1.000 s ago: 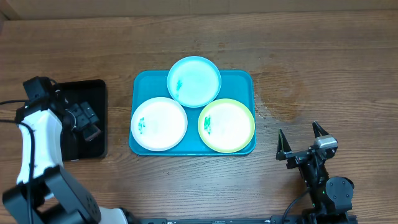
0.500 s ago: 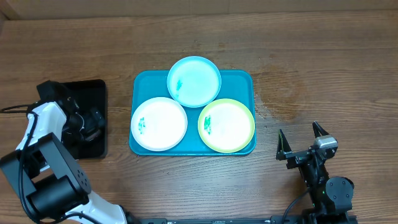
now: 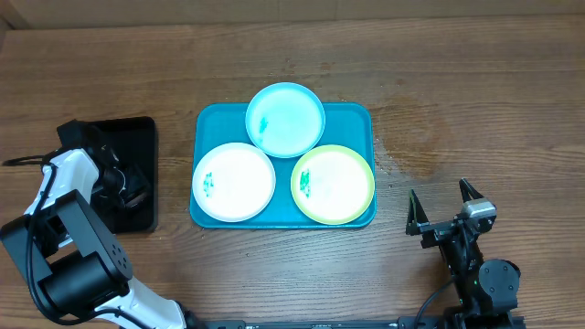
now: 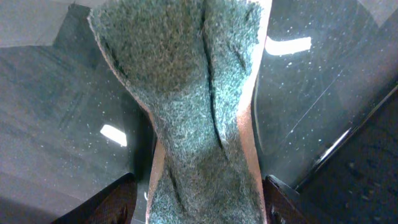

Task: Clean dirty plates on tray and stack at the side
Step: 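Lower the left gripper and grasp the pink-green sponge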

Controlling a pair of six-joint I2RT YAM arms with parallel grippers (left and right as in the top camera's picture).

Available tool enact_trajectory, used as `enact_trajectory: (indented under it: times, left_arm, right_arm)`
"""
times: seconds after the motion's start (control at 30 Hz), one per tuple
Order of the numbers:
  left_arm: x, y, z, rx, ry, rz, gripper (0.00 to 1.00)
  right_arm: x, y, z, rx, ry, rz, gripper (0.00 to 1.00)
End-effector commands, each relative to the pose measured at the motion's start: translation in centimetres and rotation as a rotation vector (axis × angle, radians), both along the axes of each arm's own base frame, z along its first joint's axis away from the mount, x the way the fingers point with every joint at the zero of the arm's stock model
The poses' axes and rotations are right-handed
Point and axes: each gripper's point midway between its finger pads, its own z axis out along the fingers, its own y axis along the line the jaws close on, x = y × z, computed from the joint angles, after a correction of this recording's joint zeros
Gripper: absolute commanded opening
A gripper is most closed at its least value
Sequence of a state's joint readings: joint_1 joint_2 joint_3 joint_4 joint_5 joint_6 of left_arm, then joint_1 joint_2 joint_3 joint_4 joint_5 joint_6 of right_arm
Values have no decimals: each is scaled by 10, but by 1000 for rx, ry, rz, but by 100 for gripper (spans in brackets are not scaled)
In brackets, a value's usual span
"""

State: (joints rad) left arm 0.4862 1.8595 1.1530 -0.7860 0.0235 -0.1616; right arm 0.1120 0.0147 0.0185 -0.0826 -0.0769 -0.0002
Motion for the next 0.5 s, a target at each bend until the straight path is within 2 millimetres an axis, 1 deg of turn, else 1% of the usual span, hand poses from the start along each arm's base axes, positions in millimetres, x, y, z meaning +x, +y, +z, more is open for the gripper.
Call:
enact_trajectory:
  times: [0.0,0.07,0.1,0.2,0.23,0.4,0.43,0.47]
  left_arm:
    - [4,2,-3,-8,-10,10,66]
    - [5,2,-4,-6,-13,10,66]
    - [4,2,-5,-6,-12,10,64]
    - [4,2,-5,-6,-12,10,49]
    - [4,2,-5,-7,-12,10,47]
    - [4,1,-5,-7,-10,10,46]
    - [3,1,-6,-8,-9,10,47]
    - [3,1,-6,-8,-8,10,53]
  right_arm:
    - [0,-2,-1,1,-5,-11,100]
    - [0,-2,-1,1,-5,-11,100]
    - [0,-2,-1,1,-5,-11,100]
    - [0,-2,-1,1,-5,-11,100]
    - [0,-2,-1,1,-5,-11,100]
    - [0,-2,-1,1,-5,-11,100]
    - [0,-2,-1,1,-5,-11,100]
    - [0,-2,-1,1,-5,-11,100]
